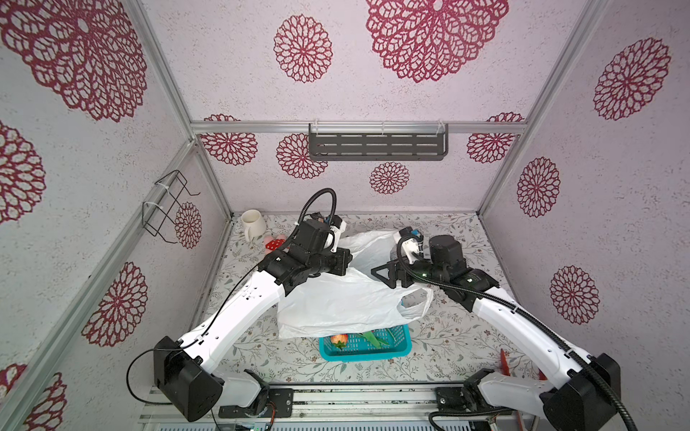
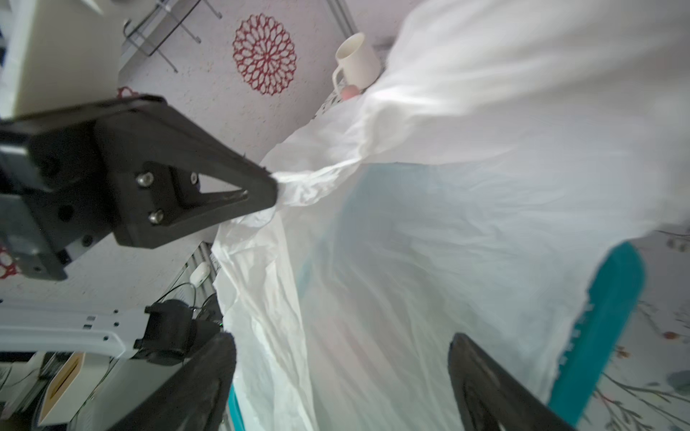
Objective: Place the fruits into the plastic bag
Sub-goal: Open the plastic bag at the bin.
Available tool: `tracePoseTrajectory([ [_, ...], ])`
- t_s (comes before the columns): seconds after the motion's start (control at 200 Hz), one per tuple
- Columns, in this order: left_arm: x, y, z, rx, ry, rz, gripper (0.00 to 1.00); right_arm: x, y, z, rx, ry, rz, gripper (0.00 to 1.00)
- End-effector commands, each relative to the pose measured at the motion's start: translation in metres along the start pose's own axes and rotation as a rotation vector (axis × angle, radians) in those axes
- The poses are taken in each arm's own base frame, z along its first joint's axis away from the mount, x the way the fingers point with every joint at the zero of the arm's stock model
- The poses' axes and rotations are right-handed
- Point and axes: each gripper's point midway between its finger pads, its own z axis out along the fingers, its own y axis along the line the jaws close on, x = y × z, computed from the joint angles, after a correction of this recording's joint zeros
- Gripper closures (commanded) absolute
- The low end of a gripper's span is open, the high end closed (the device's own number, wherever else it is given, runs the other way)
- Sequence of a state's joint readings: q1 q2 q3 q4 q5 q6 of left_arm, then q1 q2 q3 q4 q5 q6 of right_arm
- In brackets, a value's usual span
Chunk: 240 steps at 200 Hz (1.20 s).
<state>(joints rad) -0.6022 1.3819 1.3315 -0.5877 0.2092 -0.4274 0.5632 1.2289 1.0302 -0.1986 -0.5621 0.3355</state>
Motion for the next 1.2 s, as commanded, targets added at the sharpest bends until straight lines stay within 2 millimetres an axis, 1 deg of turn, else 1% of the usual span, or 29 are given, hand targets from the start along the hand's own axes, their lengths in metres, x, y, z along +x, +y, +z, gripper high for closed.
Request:
tracePoseTrajectory([
  [0.0, -0.013, -0.005, -0.005, 0.024, -0.037, 0.031, 1.0, 0.0, 0.026, 0.011, -0.113, 0.007, -0.036, 0.11],
  [0.07, -0.012, -0.004, -0.005, 0.017, -0.032, 0.035, 1.0, 0.007, 0.031, 0.019, -0.136, 0.033, -0.037, 0.18],
  [0.115, -0.012, -0.003, -0.005, 0.015, -0.028, 0.033, 1.0, 0.01, 0.031, 0.023, -0.138, 0.045, -0.037, 0.25],
  [0.185, -0.013, -0.003, -0.006, 0.018, -0.032, 0.033, 1.0, 0.014, 0.031, 0.027, -0.146, 0.054, -0.035, 0.42],
  [0.215, -0.013, -0.003, -0.006, 0.02, -0.033, 0.029, 1.0, 0.015, 0.031, 0.029, -0.148, 0.058, -0.034, 0.51],
  [0.22, -0.013, -0.003, -0.007, 0.021, -0.034, 0.028, 1.0, 0.016, 0.031, 0.029, -0.149, 0.058, -0.033, 0.53],
  [0.23, -0.014, -0.003, -0.007, 0.023, -0.036, 0.026, 1.0, 0.016, 0.03, 0.03, -0.149, 0.061, -0.032, 0.55],
  [0.235, -0.014, -0.003, -0.007, 0.023, -0.037, 0.026, 1.0, 0.016, 0.03, 0.03, -0.15, 0.062, -0.032, 0.57],
  [0.305, -0.018, -0.003, -0.009, 0.036, -0.045, 0.015, 1.0, 0.019, 0.031, 0.033, -0.165, 0.077, -0.029, 0.74],
  [0.38, -0.022, -0.002, -0.011, 0.046, -0.056, -0.004, 1.0, 0.016, 0.034, 0.033, -0.177, 0.072, -0.034, 0.94],
  [0.395, -0.022, -0.002, -0.011, 0.047, -0.056, -0.008, 1.0, 0.015, 0.035, 0.033, -0.178, 0.068, -0.035, 1.0],
  [0.415, -0.023, -0.001, -0.012, 0.045, -0.059, -0.01, 1.0, 0.014, 0.035, 0.033, -0.177, 0.064, -0.036, 1.0],
  [0.455, -0.024, 0.0, -0.013, 0.04, -0.057, -0.015, 0.89, 0.01, 0.035, 0.032, -0.171, 0.051, -0.04, 1.0],
  [0.47, -0.025, 0.0, -0.014, 0.038, -0.057, -0.017, 0.83, 0.009, 0.036, 0.031, -0.17, 0.045, -0.041, 1.0],
  [0.505, -0.025, 0.001, -0.014, 0.034, -0.054, -0.019, 0.65, 0.006, 0.037, 0.03, -0.169, 0.036, -0.046, 1.0],
  [0.55, -0.026, -0.001, -0.016, 0.038, -0.047, -0.017, 0.49, 0.003, 0.038, 0.029, -0.167, 0.027, -0.051, 1.0],
  [0.58, -0.026, -0.003, -0.016, 0.041, -0.041, -0.02, 0.39, 0.001, 0.039, 0.029, -0.17, 0.025, -0.053, 1.0],
  [0.605, -0.027, -0.004, -0.017, 0.041, -0.038, -0.024, 0.35, -0.001, 0.04, 0.029, -0.171, 0.023, -0.055, 1.0],
  [0.65, -0.028, -0.006, -0.017, 0.042, -0.029, -0.034, 0.32, -0.003, 0.042, 0.029, -0.172, 0.019, -0.056, 1.0],
  [0.746, -0.029, -0.006, -0.014, 0.012, -0.015, -0.055, 0.3, -0.007, 0.047, 0.03, -0.175, 0.009, -0.069, 1.0],
  [0.856, -0.029, -0.005, -0.007, -0.051, 0.017, -0.078, 0.21, -0.01, 0.051, 0.03, -0.167, 0.0, -0.08, 1.0],
  [1.041, -0.018, 0.011, 0.004, -0.203, 0.136, -0.152, 0.2, -0.017, 0.056, 0.027, -0.157, -0.028, -0.094, 1.0],
  [1.101, -0.015, 0.012, 0.005, -0.219, 0.168, -0.172, 0.2, -0.019, 0.058, 0.025, -0.152, -0.039, -0.104, 1.0],
  [1.196, -0.011, 0.007, 0.009, -0.221, 0.215, -0.176, 0.18, -0.018, 0.058, 0.026, -0.131, -0.04, -0.117, 1.0],
])
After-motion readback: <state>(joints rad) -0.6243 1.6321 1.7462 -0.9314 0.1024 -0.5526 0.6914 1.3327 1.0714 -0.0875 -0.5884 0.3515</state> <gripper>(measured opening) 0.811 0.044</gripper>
